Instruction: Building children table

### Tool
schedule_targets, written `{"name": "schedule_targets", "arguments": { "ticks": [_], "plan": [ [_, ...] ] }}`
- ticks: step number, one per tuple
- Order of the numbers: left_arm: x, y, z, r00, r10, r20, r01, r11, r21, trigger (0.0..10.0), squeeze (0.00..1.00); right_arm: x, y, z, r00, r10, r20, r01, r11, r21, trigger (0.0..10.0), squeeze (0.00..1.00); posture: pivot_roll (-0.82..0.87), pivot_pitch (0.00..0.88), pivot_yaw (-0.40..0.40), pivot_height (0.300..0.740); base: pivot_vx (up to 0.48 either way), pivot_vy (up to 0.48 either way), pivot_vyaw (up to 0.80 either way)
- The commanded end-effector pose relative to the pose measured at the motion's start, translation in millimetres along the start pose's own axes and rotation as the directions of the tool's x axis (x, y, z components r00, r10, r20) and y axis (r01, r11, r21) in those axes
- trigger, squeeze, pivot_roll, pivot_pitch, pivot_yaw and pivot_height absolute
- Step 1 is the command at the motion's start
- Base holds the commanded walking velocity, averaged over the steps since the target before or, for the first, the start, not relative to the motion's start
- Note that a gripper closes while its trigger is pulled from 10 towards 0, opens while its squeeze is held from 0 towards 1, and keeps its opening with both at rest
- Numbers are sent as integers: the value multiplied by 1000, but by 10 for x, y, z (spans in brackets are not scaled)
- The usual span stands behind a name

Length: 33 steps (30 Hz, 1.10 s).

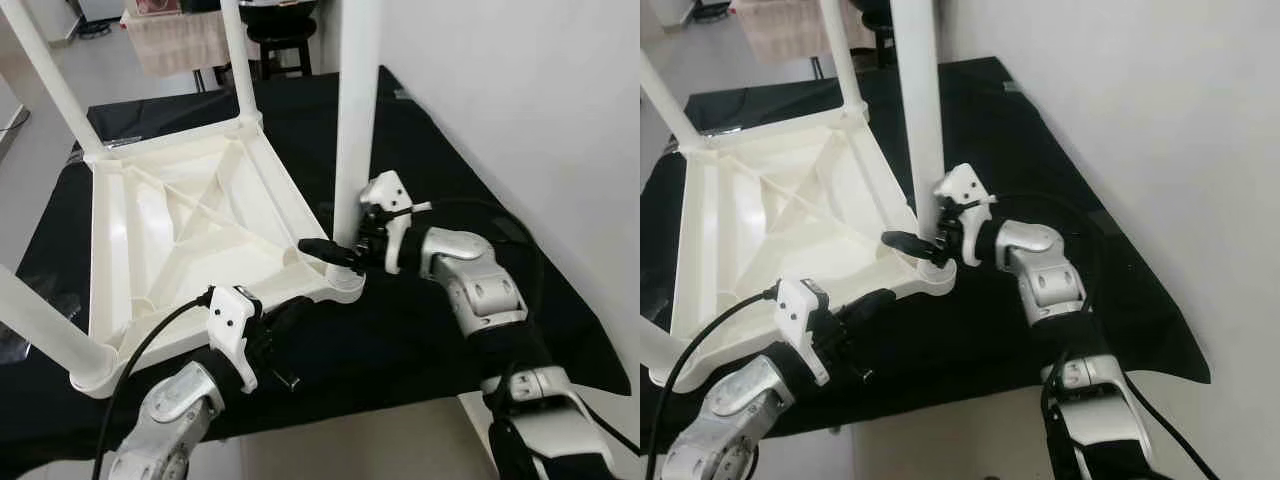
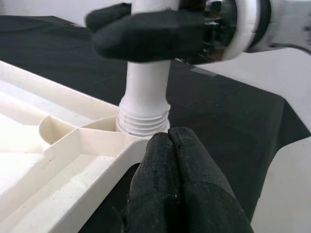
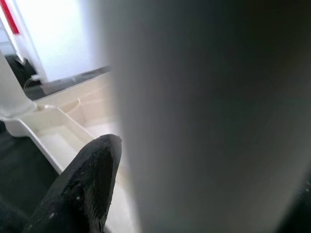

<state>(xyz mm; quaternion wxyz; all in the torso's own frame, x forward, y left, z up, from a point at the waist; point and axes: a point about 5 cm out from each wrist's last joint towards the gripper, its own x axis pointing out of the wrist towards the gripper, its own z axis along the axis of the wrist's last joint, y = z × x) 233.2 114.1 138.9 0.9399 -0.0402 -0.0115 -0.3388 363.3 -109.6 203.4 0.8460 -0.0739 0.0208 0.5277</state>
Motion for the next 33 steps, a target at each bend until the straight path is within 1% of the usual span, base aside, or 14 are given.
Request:
{"name": "schedule_targets", "arguments": {
  "ticks": [1,5,6,7,16,22,23,24,25,26,27,28,30,33],
  "plan": [
    [-9,7,-41,1000,10,-16,-10,1000,-9,10000,0,35,-35,-19,1000,0,-15,0,1000,9,10000,0,0,95,2,740,0,0,0],
    [-12,4,-42,1000,13,-16,-13,1000,-5,10000,0,37,-164,-32,997,-63,-45,65,997,39,10000,0,7,93,-1,740,0,0,0],
    [-13,3,-42,1000,13,-16,-13,1000,-5,10000,0,32,-187,-35,997,-68,-39,70,996,57,7020,0,7,94,1,740,0,0,0],
    [-15,0,-43,1000,13,-16,-13,1000,-5,10000,0,19,-201,-45,998,-60,-29,61,996,69,0,0,6,95,3,740,0,0,0],
    [-20,-6,-51,1000,9,-18,-9,1000,-8,10000,0,-59,-209,-161,997,-83,4,83,993,84,0,0,-2,93,7,740,0,0,0],
    [-21,0,-61,1000,9,-20,-9,1000,-8,10000,0,-141,-160,-303,976,-215,-11,215,974,75,0,0,-13,84,1,740,0,0,0],
    [-24,5,-64,1000,10,-20,-10,1000,-8,10000,0,-137,-99,-399,942,-332,-45,334,937,101,0,0,-14,80,0,740,0,0,0],
    [-27,15,-67,1000,11,-21,-11,1000,-7,10000,0,-122,22,-506,847,-528,-62,531,833,155,0,0,-18,80,2,740,0,0,0],
    [-27,15,-67,1000,11,-21,-11,1000,-7,10000,0,-122,22,-506,847,-528,-62,531,833,155,0,0,-18,80,2,740,0,0,0],
    [-31,23,-69,1000,11,-21,-11,1000,-7,10000,0,-159,108,-575,747,-659,-89,662,724,192,0,0,-23,80,2,740,0,0,0],
    [-32,31,-65,1000,12,-21,-12,1000,-7,10000,0,-123,326,-576,726,-684,-76,688,718,109,0,0,-28,82,5,740,0,0,0],
    [-32,31,-65,1000,12,-21,-12,1000,-7,10000,0,-123,326,-576,726,-684,-76,688,718,109,0,0,-28,82,5,740,0,0,0],
    [-34,49,-75,1000,14,-22,-14,1000,-7,10000,0,-19,513,-413,780,-625,23,626,780,-26,0,0,-41,77,13,740,0,0,0],
    [-24,40,-72,1000,16,-20,-16,1000,-7,10000,0,30,446,-583,783,-616,-84,620,784,32,0,0,-12,76,-7,740,0,0,0]
  ]
}}
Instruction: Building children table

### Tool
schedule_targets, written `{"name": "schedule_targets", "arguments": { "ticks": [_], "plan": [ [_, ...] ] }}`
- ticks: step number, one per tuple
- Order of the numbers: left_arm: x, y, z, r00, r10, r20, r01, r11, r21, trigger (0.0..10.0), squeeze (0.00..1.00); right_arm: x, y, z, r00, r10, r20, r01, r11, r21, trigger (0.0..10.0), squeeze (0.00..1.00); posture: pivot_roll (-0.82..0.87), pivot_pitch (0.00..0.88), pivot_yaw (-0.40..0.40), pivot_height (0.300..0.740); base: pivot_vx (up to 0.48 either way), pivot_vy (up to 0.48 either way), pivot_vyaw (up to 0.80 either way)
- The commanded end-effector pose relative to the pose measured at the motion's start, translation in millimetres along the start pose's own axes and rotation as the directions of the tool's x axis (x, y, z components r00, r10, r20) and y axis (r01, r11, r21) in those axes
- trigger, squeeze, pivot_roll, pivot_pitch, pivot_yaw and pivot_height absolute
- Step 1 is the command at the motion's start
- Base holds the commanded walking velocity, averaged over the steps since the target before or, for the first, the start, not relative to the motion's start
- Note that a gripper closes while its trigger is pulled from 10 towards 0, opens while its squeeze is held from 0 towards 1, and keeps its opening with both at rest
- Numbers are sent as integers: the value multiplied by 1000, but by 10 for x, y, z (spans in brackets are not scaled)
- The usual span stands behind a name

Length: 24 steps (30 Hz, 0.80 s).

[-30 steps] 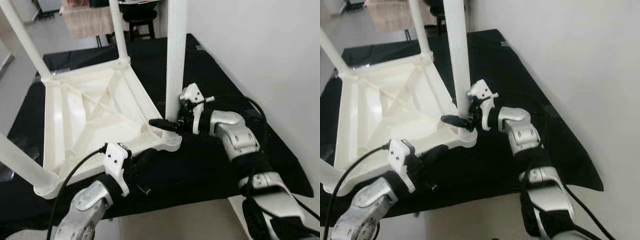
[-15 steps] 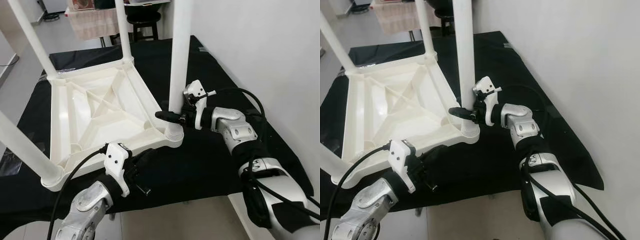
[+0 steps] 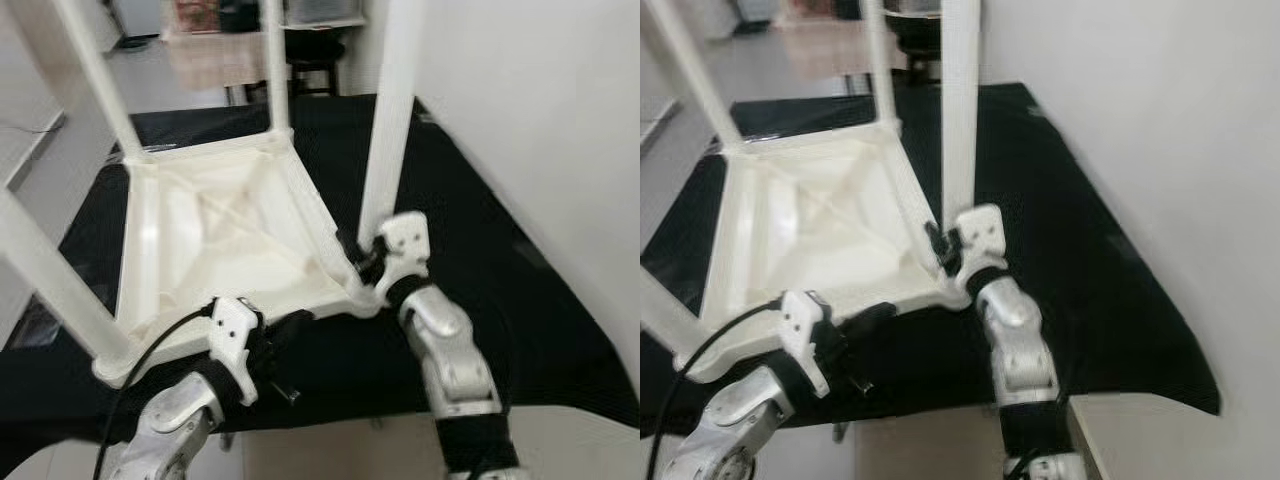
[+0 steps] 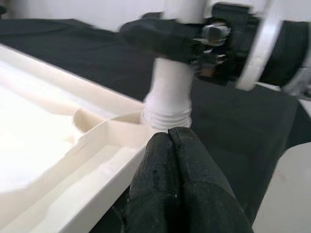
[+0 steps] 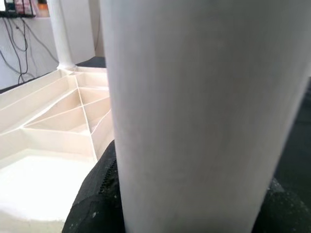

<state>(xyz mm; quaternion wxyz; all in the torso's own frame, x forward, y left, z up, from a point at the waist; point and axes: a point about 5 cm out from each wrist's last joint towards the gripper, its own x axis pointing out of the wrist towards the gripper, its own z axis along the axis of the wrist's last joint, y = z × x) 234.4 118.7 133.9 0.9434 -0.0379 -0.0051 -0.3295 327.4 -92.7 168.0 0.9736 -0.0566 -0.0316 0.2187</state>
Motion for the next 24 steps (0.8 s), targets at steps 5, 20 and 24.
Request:
{"name": "schedule_targets", "arguments": {
  "ticks": [5,20,24],
  "plan": [
    [-9,13,-18,1000,14,-4,-14,1000,5,10000,0,-3,55,-296,984,15,-175,-8,999,43,0,0,-18,82,-2,740,0,0,0],
    [19,39,-38,1000,0,-8,0,1000,-5,10000,0,134,-104,168,871,489,-53,-488,872,24,10000,0,-21,84,13,740,0,0,0],
    [25,37,-47,1000,1,-7,-1,1000,-5,10000,0,181,-250,242,777,623,-97,-627,779,-23,10000,0,-12,82,7,740,0,0,0]
  ]
}}
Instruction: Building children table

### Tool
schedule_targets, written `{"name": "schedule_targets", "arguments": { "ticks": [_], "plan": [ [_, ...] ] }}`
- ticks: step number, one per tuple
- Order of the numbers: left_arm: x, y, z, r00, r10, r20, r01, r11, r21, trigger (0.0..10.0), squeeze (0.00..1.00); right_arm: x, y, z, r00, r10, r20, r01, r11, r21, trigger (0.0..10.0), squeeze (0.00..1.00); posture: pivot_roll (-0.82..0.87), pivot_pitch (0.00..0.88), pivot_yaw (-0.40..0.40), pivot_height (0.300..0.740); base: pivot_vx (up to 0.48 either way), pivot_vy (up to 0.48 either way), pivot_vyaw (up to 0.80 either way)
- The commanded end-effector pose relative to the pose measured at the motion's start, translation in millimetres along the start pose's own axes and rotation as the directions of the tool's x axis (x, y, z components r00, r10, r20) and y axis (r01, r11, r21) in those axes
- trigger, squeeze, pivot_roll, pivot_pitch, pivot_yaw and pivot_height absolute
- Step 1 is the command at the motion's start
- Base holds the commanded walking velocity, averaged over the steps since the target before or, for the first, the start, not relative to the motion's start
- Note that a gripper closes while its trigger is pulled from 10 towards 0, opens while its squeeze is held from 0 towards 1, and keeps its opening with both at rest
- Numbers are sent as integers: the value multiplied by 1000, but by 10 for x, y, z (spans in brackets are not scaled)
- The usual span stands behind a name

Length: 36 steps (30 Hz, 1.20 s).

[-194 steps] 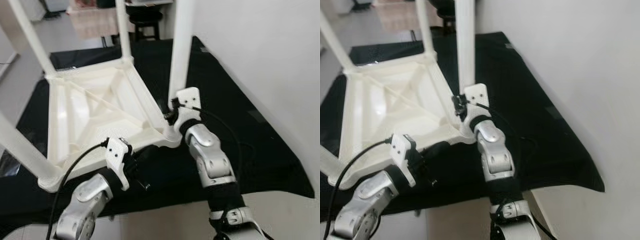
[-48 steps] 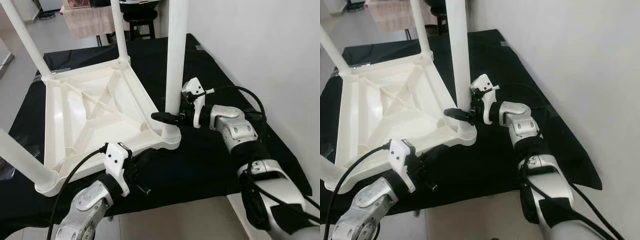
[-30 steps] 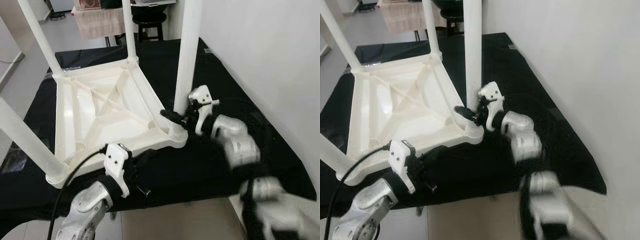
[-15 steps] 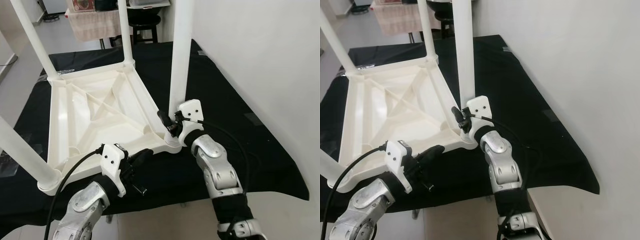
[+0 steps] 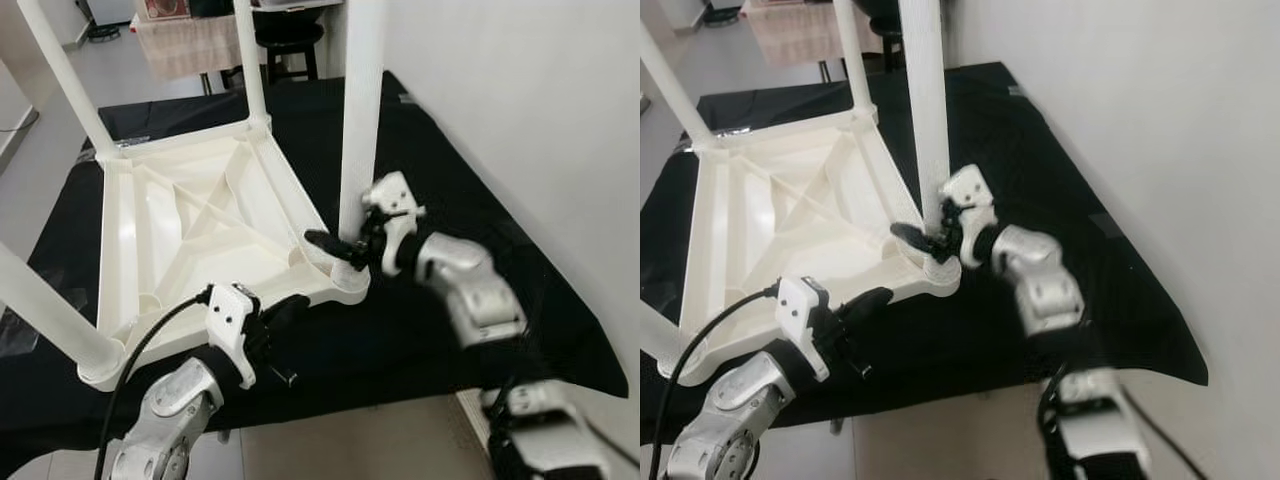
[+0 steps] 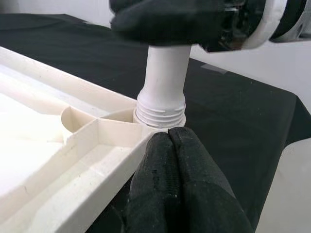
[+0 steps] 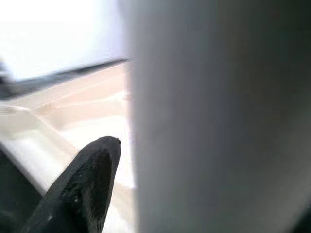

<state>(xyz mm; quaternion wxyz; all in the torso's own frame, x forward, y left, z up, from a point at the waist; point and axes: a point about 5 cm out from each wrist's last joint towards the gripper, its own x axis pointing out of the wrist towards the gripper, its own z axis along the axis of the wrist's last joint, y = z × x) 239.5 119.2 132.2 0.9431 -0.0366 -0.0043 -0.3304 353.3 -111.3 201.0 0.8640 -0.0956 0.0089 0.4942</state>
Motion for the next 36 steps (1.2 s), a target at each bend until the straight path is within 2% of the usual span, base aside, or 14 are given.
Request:
{"name": "schedule_targets", "arguments": {
  "ticks": [1,5,8,9,10,11,19,28,30,31,32,33,34,36],
  "plan": [
    [-11,0,-34,1000,4,-5,-4,1000,-7,10000,0,43,27,-16,994,104,-24,-104,995,15,10000,0,-12,82,7,740,0,0,0],
    [-12,0,-36,1000,4,-5,-4,1000,-7,10000,0,38,19,-4,993,119,-23,-119,993,23,10000,0,-12,82,7,740,0,0,0],
    [-14,-5,-45,1000,5,-6,-5,1000,-6,10000,0,36,-110,29,983,176,-42,-174,984,46,10000,0,2,80,-1,740,0,0,0],
    [-17,-12,-47,1000,6,-7,-6,1000,-5,10000,0,38,-158,38,979,199,-47,-196,978,67,8314,0,6,81,-1,740,0,0,0],
    [-17,-12,-47,1000,6,-7,-6,1000,-5,10000,0,38,-158,38,979,199,-47,-196,978,67,8314,0,6,81,-1,740,0,0,0],
    [-19,-18,-47,1000,5,-7,-5,1000,-5,10000,0,35,-192,44,973,228,-41,-223,971,91,0,0,9,82,-3,740,0,0,0],
    [-20,-46,-37,1000,2,-2,-2,1000,-7,10000,0,-12,-238,-9,968,252,-12,-249,960,126,0,0,4,85,-3,740,0,0,0],
    [-23,-30,-27,1000,3,3,-3,1000,-11,10000,0,-164,-210,-131,993,116,16,-116,991,68,0,0,-15,93,3,740,0,0,0],
    [-27,-22,-26,1000,3,3,-3,1000,-12,10000,0,-175,-183,-167,999,47,10,-48,996,74,0,0,-23,92,1,740,0,0,0],
    [-31,-14,-25,1000,3,3,-3,1000,-13,10000,0,-153,-93,-254,997,-70,-14,71,992,105,0,0,-26,98,-4,740,0,0,0],
    [-31,-14,-25,1000,3,3,-3,1000,-13,10000,0,-153,-93,-254,997,-70,-14,71,992,105,0,0,-26,98,-4,740,0,0,0],
    [-35,-3,-24,1000,2,3,-2,1000,-14,10000,0,-100,29,-387,945,-323,-44,326,936,135,0,0,-35,100,-1,740,0,0,0],
    [-35,-3,-24,1000,2,3,-2,1000,-14,10000,0,-100,29,-387,945,-323,-44,326,936,135,0,0,-35,100,-1,740,0,0,0],
    [-34,10,-25,1000,1,2,-1,1000,-16,10000,0,27,424,-405,895,-443,-54,441,896,-45,0,0,-43,92,14,740,0,0,0]
  ]
}}
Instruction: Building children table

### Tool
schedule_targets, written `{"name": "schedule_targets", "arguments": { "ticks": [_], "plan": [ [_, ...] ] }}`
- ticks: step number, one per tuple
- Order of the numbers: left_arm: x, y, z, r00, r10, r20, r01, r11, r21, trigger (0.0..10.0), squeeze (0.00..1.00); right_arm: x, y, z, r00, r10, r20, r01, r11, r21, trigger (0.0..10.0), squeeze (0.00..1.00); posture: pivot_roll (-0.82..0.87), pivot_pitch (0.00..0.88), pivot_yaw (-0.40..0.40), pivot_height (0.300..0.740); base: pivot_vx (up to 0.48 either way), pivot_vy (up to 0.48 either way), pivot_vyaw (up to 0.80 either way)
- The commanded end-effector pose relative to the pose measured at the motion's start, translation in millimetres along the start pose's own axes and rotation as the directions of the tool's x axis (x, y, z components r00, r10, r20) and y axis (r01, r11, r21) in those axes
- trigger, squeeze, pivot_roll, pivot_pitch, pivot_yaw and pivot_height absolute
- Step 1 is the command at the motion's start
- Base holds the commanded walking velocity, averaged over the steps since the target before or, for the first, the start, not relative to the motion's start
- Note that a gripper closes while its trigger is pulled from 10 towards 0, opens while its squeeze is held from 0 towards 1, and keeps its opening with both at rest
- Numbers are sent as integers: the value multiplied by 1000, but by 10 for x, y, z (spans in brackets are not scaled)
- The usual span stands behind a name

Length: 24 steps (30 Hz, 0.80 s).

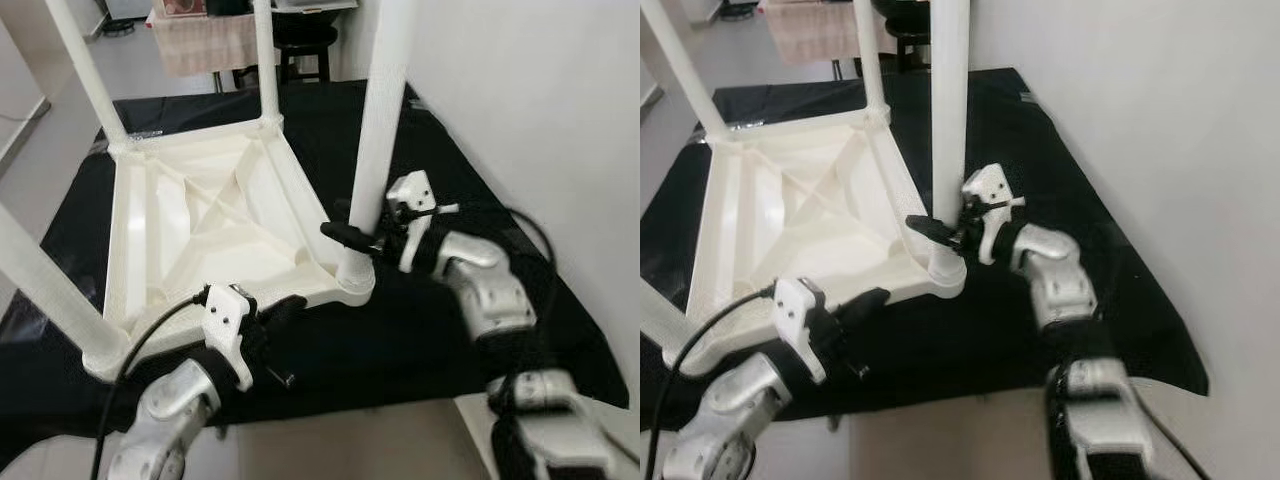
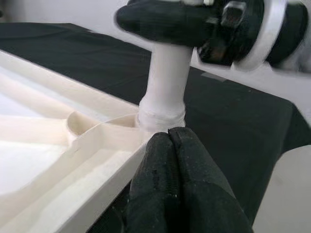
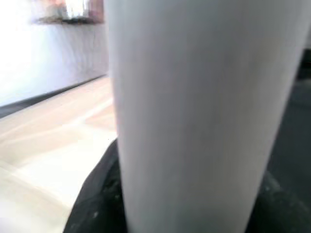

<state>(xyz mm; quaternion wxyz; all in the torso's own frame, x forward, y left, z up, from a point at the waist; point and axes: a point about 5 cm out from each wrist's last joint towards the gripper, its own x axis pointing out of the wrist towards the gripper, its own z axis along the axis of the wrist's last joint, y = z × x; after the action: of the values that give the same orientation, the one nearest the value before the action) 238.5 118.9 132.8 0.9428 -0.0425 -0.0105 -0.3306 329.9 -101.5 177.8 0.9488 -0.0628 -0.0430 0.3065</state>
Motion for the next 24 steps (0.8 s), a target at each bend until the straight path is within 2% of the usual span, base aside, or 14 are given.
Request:
{"name": "schedule_targets", "arguments": {
  "ticks": [1,3,5,8,9,10,11,12,16,20,21,22,23,24],
  "plan": [
    [-28,20,-29,1000,2,-14,-2,1000,-8,10000,0,-40,133,-217,990,-43,-132,31,995,-90,0,0,-43,92,14,740,0,0,0],
    [-17,10,-28,1000,5,-13,-5,1000,-8,10000,0,-6,143,-368,975,-61,-214,65,998,10,0,0,-30,89,-1,740,0,0,0],
    [-16,9,-29,1000,4,-13,-4,1000,-8,10000,0,16,132,-403,971,-60,-230,75,996,55,0,0,-14,94,-9,740,0,0,0],
    [-21,13,-21,1000,18,-8,-18,1000,-5,10000,0,39,194,-394,972,-34,-233,49,997,62,0,0,-29,93,-2,740,0,0,0],
    [-21,15,-18,1000,25,-5,-25,1000,-5,10000,0,38,210,-375,973,-31,-227,44,998,53,7843,0,-23,95,-3,740,0,0,0],
    [-21,15,-18,1000,25,-5,-25,1000,-5,10000,0,38,210,-375,973,-31,-227,44,998,53,7843,0,-23,95,-3,740,0,0,0],
    [-18,16,-17,1000,26,-4,-26,1000,-5,10000,0,33,177,-371,972,-48,-229,67,995,78,10000,0,-25,92,2,740,0,0,0],
    [-14,16,-18,1000,21,-6,-21,1000,-6,10000,0,25,173,-339,976,-39,-215,68,990,127,10000,1000,-27,90,3,740,0,0,0],
    [-5,11,-21,1000,6,-10,-7,1000,-12,10000,0,106,149,-115,995,22,-98,-5,985,170,10000,1000,-30,86,13,740,0,0,0],
    [-4,10,-22,1000,6,-10,-6,1000,-13,10000,0,123,159,-67,997,30,-73,-16,984,175,10000,1000,-30,85,15,740,0,0,0],
    [3,4,-26,1000,4,-11,-5,1000,-12,10000,0,224,166,84,981,193,0,-191,972,136,10000,0,-24,80,13,740,0,0,0],
    [3,4,-26,1000,4,-11,-5,1000,-12,10000,0,224,166,84,981,193,0,-191,972,136,10000,0,-24,80,13,740,0,0,0],
    [7,0,-30,1000,6,-11,-6,1000,-12,10000,0,280,145,186,941,336,43,-339,937,87,10000,0,-21,76,9,740,0,0,0],
    [7,0,-30,1000,6,-11,-6,1000,-12,10000,0,280,145,186,941,336,43,-339,937,87,10000,0,-21,76,9,740,0,0,0]
  ]
}}
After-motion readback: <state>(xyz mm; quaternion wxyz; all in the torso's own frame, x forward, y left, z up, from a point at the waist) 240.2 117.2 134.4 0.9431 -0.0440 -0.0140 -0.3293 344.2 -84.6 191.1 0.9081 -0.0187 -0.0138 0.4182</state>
